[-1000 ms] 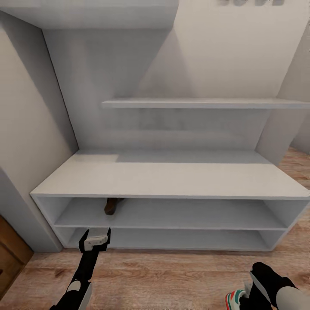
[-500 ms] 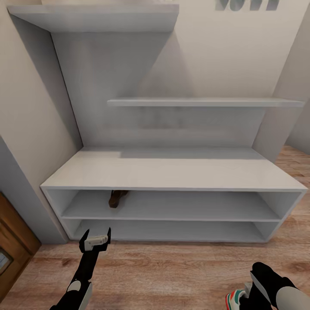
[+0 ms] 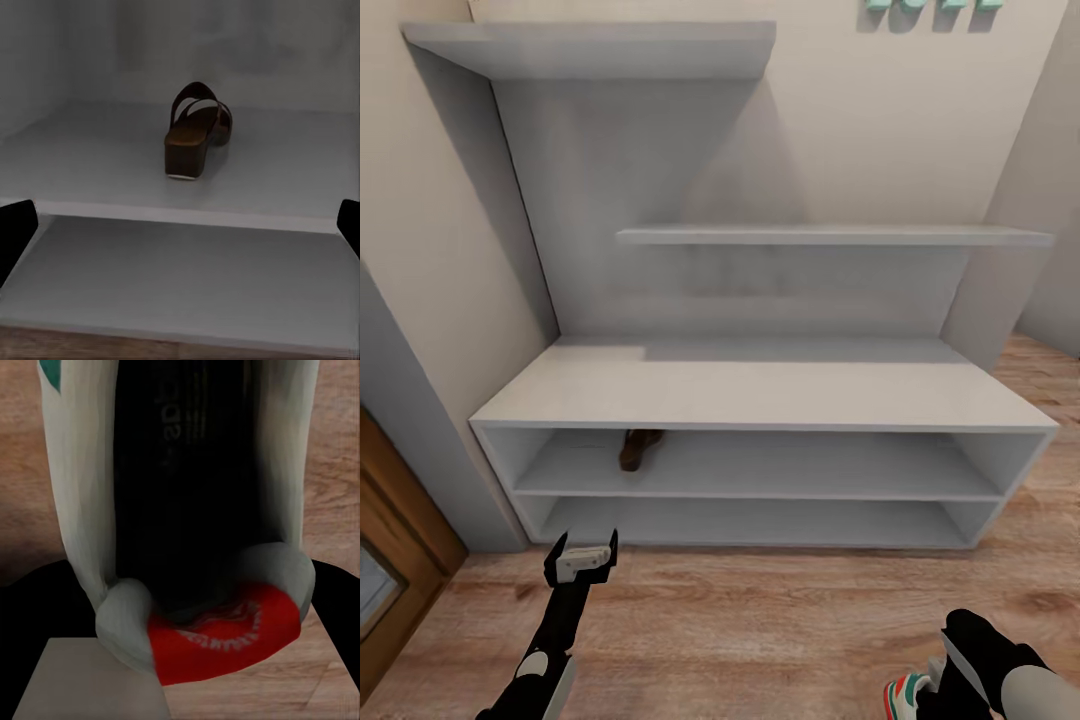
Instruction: Pick up the two gym shoes and the two sandals from the corridor floor and place them onto the hallstand (shoe rack) in the corridor, making sure they are on the rack and not on the floor. Arrange them so the two gym shoes are next to each other and the two sandals are next to each other.
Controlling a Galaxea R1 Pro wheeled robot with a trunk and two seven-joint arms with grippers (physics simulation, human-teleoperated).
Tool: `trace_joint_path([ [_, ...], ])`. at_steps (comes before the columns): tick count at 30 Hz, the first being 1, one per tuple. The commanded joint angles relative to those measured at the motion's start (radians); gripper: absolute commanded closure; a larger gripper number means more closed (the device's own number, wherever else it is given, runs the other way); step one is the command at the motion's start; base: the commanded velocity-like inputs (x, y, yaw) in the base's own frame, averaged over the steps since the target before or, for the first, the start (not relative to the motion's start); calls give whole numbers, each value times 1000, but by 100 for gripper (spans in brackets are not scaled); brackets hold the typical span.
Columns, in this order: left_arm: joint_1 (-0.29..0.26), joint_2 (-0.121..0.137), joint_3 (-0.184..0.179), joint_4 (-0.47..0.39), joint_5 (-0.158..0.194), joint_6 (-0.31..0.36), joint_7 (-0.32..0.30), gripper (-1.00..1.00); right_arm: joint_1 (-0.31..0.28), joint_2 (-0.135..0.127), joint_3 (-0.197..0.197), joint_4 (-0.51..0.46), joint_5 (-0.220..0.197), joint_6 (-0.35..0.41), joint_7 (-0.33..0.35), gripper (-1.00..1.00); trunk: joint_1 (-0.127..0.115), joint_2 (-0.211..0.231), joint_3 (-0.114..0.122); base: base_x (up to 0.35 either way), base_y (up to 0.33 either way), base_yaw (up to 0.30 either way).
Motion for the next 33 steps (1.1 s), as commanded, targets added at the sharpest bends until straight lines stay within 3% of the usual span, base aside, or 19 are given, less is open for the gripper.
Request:
trace_joint_path([
  [1,0,0,0,0,0,0,0,-100,0,0,0,0,0,0,0,100,0,0,0,-109,16,0],
  [25,0,0,-10,0,0,0,0,-100,0,0,-1,-1,0,-6,0,100,0,0,0,-118,2,0],
  [33,0,0,-10,0,0,0,0,-100,0,0,-2,6,-1,-92,-2,100,0,0,0,-17,0,0],
])
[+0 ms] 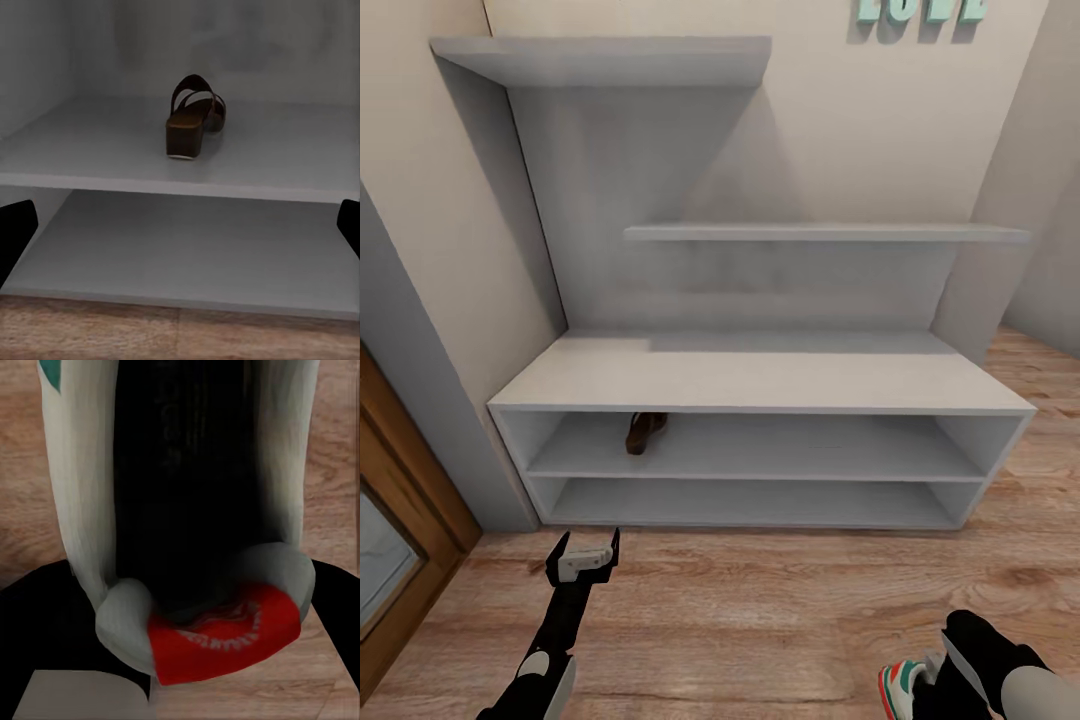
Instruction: Pick up the two gym shoes and the two sandals from the corridor floor and place them onto the hallstand (shoe rack) in the corridor, making sure they are on the rack and not on the floor. Arrange them so the two gym shoes are next to each other and the two sandals are next to each other.
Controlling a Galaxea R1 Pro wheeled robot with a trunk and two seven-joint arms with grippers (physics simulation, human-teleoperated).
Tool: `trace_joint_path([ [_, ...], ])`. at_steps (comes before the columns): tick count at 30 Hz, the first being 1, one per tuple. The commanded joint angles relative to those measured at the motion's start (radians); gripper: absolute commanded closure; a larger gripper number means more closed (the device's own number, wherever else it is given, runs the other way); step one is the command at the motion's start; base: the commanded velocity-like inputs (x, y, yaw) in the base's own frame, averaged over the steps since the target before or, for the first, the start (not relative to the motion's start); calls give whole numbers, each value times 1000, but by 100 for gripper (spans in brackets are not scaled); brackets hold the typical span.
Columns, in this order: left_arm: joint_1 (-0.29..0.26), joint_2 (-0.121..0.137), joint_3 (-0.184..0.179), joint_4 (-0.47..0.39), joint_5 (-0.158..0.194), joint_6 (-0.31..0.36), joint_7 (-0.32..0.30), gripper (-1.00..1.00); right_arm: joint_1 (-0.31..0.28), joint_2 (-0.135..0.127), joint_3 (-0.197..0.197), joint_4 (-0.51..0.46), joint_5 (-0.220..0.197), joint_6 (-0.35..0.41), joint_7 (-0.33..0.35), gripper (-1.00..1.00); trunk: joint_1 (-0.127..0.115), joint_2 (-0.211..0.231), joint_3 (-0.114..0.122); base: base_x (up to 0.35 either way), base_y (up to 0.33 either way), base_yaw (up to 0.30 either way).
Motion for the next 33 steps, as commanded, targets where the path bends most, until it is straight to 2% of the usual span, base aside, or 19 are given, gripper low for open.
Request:
trace_joint_path([
  [1,0,0,0,0,0,0,0,-100,0,0,0,8,0,-18,0,100,0,0,0,-6,0,0],
  [9,0,0,0,0,1,0,0,-100,0,0,0,69,-2,-195,-1,100,0,0,0,-3,0,0],
  [13,0,0,0,1,1,0,0,-100,0,0,0,82,-2,-247,-2,100,0,0,0,0,0,0],
  [28,0,-1,-1,1,2,0,0,-100,0,0,0,91,-1,-285,-3,100,0,0,0,0,0,0],
  [33,0,-1,-30,7,2,0,0,-100,0,1,0,90,0,-292,-10,100,0,0,0,0,0,0],
])
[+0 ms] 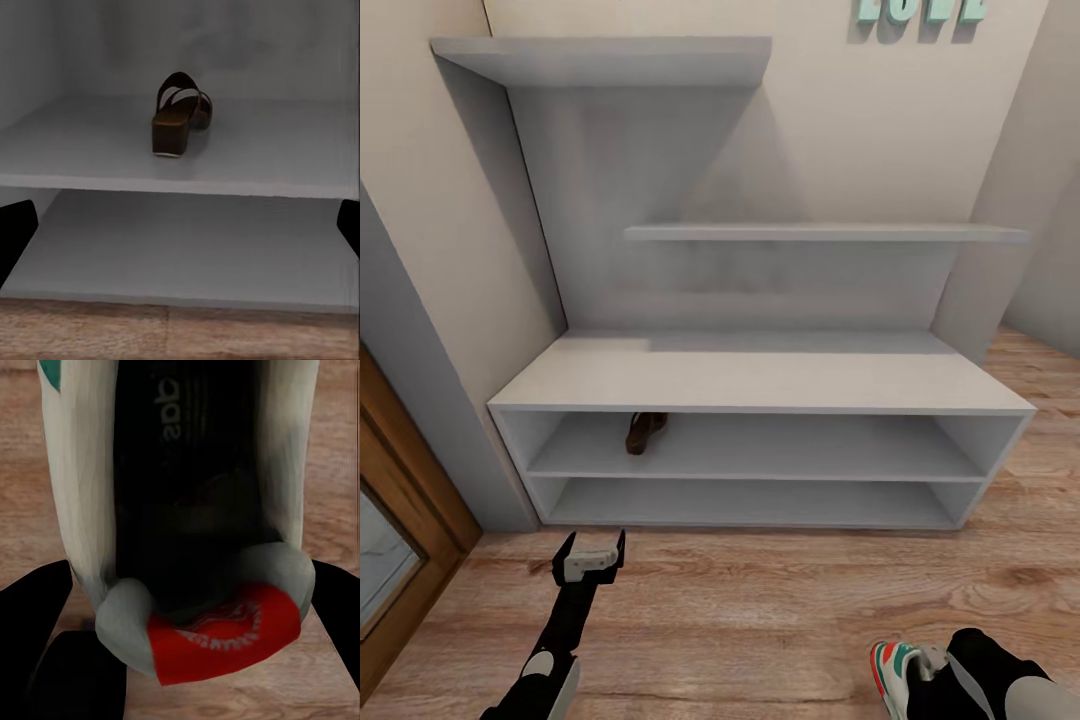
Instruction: Pick up the two gym shoes and the two sandals from the corridor floor and place them onto the hallstand (shoe rack) in the corridor, making sure they are on the rack and not on the floor. Arrange them so the two gym shoes are next to each other and the two sandals are next to each other.
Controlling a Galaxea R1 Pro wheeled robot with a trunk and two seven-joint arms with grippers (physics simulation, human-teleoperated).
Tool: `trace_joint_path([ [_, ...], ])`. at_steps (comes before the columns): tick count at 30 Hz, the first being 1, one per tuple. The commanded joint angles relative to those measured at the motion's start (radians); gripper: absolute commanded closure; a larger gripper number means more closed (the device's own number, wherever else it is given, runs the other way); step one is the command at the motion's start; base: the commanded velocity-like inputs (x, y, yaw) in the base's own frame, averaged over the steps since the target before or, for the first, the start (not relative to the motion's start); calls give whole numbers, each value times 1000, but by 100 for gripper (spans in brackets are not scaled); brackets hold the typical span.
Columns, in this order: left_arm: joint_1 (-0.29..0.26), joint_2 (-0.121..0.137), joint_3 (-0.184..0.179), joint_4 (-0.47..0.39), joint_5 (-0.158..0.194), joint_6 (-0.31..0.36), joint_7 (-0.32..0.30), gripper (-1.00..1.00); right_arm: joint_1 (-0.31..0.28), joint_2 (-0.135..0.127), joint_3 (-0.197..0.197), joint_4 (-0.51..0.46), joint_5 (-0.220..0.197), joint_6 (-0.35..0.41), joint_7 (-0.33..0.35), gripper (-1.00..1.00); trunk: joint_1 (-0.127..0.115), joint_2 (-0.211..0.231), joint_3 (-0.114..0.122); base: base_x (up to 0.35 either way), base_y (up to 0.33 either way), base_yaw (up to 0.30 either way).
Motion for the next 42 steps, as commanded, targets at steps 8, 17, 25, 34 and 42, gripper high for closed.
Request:
trace_joint_path([
  [8,0,-3,-93,57,0,5,0,-100,0,-1,-3,-2,-1,-113,-117,100,0,0,0,0,0,0],
  [17,0,-7,-129,78,-2,94,-3,-100,-1,4,-3,-7,-5,-176,-235,100,0,0,0,0,0,0],
  [25,0,-6,-181,74,-119,149,-9,-100,-2,40,15,-59,0,-182,-250,100,0,0,0,0,0,0],
  [34,0,-6,-199,43,-269,163,-138,-100,-2,54,271,-77,0,-184,-58,100,0,0,0,0,0,0],
  [42,0,-6,-198,-61,-295,169,-435,-100,-2,67,396,-81,0,-187,83,100,0,0,0,0,0,0],
])
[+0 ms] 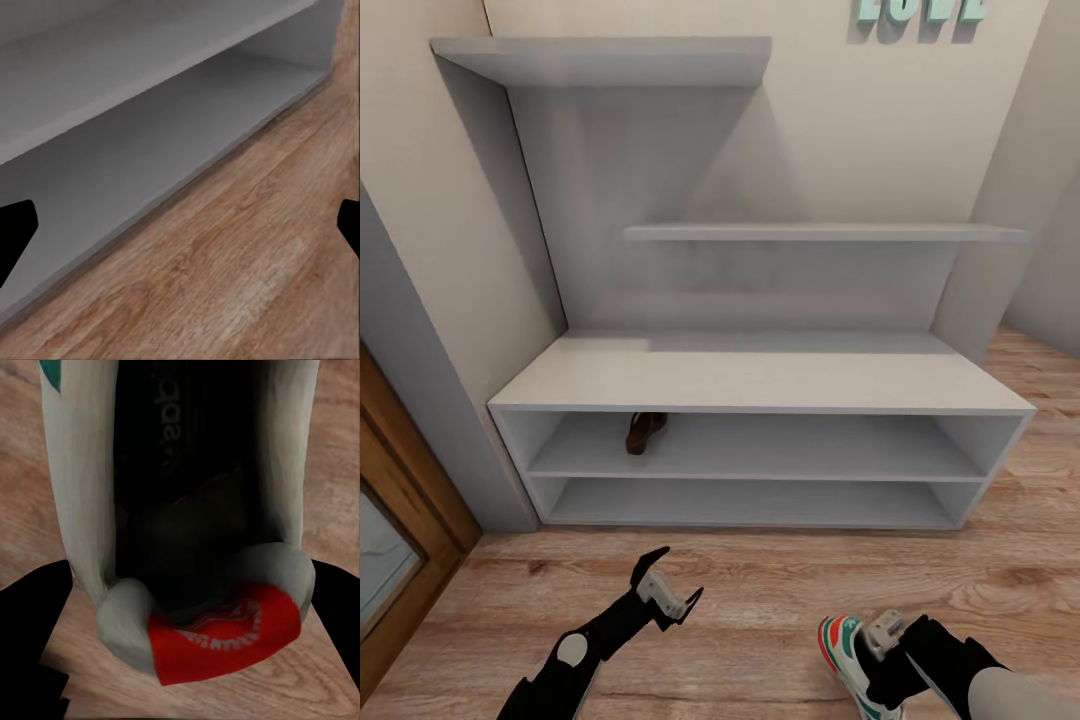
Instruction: Pick up the two gym shoes and the two sandals from the corridor floor and place them onto the hallstand (shoe rack) in the corridor, making sure they are on the rack and not on the floor. Arrange them so the two gym shoes are next to each other and the two sandals are next to each other.
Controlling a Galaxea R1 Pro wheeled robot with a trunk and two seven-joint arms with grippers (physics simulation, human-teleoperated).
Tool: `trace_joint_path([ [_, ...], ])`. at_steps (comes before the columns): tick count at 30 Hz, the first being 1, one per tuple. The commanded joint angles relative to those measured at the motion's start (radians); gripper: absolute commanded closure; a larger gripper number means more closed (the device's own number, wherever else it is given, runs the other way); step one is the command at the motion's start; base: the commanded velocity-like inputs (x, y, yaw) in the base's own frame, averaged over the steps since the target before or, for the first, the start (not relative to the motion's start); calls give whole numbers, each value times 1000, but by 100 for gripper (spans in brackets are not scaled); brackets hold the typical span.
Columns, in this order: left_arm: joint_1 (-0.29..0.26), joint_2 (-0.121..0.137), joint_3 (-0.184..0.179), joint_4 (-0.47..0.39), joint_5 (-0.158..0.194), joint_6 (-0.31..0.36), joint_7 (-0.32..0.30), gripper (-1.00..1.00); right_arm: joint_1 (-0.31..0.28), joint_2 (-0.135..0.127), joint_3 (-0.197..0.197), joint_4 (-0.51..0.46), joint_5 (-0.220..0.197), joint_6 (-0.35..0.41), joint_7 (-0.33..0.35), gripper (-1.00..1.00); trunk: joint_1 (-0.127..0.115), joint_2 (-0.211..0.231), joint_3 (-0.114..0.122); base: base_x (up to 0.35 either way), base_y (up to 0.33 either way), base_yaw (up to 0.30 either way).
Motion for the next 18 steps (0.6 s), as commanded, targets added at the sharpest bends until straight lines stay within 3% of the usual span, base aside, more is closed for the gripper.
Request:
trace_joint_path([
  [1,0,0,2,-6,-1,0,-20,-100,0,1,6,0,1,0,7,100,0,0,0,0,0,0],
  [9,0,25,37,-11,-6,1,-78,-100,0,1,23,-2,2,-2,18,100,0,0,0,0,0,0],
  [13,0,52,113,11,-5,0,-84,-100,0,0,25,-2,2,-16,-7,100,0,0,0,0,0,0],
  [18,0,66,222,21,-7,-1,-87,-100,0,4,28,-2,2,-52,-45,100,0,0,0,0,0,0],
])
